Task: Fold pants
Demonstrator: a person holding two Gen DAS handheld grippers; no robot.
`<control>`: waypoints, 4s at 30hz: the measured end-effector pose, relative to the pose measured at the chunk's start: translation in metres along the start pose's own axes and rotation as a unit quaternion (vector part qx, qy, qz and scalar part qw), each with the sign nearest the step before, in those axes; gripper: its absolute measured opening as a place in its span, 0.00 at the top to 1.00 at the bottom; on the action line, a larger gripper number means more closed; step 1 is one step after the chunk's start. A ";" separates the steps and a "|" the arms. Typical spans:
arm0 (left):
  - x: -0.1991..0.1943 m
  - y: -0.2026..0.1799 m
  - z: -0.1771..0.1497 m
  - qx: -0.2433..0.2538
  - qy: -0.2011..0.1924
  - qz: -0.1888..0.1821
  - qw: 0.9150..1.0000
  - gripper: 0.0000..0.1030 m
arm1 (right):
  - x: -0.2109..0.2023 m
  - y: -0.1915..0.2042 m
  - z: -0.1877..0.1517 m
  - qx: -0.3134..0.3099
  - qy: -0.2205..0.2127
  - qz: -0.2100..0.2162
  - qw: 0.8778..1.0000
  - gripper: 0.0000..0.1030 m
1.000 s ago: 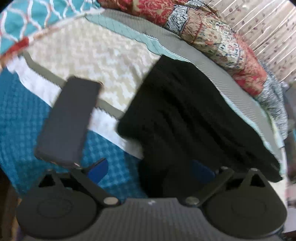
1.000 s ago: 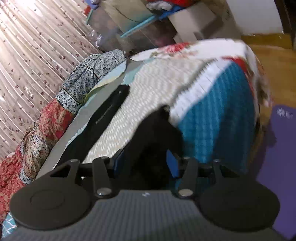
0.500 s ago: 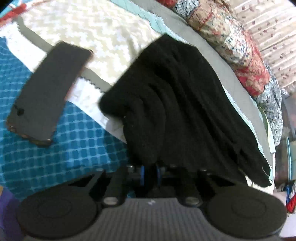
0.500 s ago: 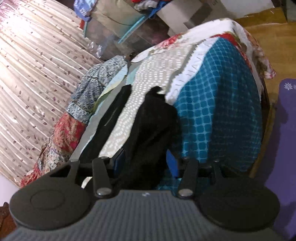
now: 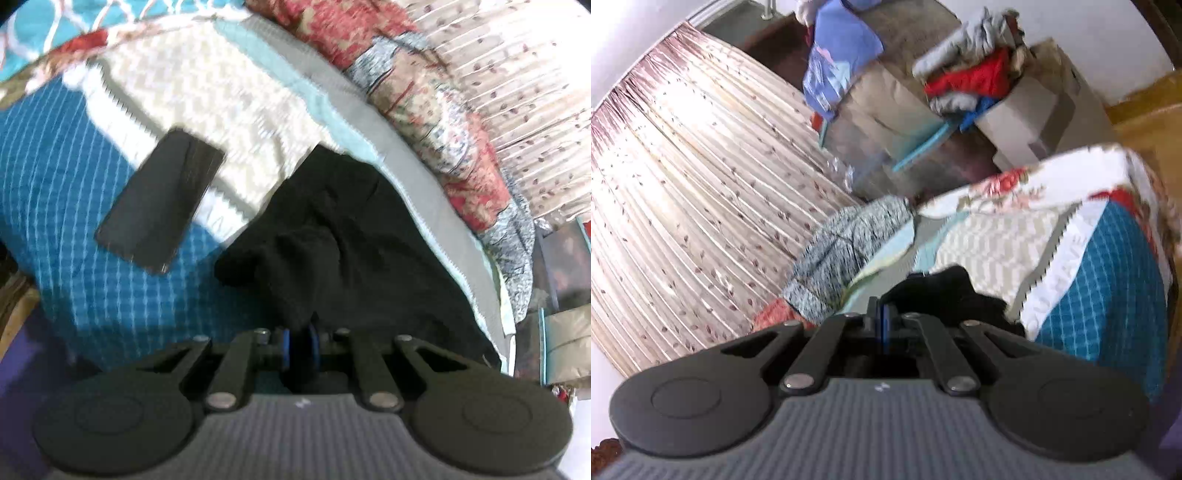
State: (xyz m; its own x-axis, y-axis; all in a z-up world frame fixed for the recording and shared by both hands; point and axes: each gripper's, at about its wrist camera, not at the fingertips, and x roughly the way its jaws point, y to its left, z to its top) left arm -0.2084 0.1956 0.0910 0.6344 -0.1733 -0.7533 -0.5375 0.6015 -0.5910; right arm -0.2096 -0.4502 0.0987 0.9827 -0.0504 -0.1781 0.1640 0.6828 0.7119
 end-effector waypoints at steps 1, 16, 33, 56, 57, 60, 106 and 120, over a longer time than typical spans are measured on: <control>0.005 0.004 -0.002 -0.010 0.008 0.001 1.000 0.91 | -0.003 -0.001 -0.003 0.004 0.001 -0.008 1.000 0.97; 0.062 -0.090 0.101 -0.001 -0.018 -0.022 1.000 0.91 | 0.174 0.067 0.024 -0.071 0.040 -0.025 0.996 0.97; 0.219 -0.139 0.178 0.064 -0.025 0.025 0.997 0.40 | 0.342 0.069 -0.026 -0.164 0.136 -0.076 0.974 0.76; 0.132 -0.071 0.108 0.075 -0.112 0.021 0.991 0.16 | 0.368 0.253 -0.321 -0.552 0.350 0.125 0.747 0.98; 0.132 -0.069 0.108 0.069 -0.115 0.028 0.991 0.16 | 0.369 0.257 -0.318 -0.559 0.329 0.116 0.752 0.98; 0.140 -0.062 0.107 0.051 -0.103 0.044 0.992 0.16 | 0.386 0.267 -0.307 -0.522 0.291 0.091 0.796 0.98; 0.135 -0.083 0.150 -0.060 -0.008 0.054 0.997 0.72 | 0.239 0.020 0.051 -0.046 0.129 -0.124 0.983 0.89; 0.143 -0.026 0.094 -0.031 0.025 0.160 0.986 0.56 | 0.184 -0.095 -0.005 0.028 0.160 -0.145 0.976 0.89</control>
State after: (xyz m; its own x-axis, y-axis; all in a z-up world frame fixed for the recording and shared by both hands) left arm -0.0513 0.2282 0.0259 0.3984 -0.0217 -0.9170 -0.7398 0.5834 -0.3353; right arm -0.0447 -0.5211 -0.0048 0.8189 0.0005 -0.5739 0.4442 0.6325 0.6345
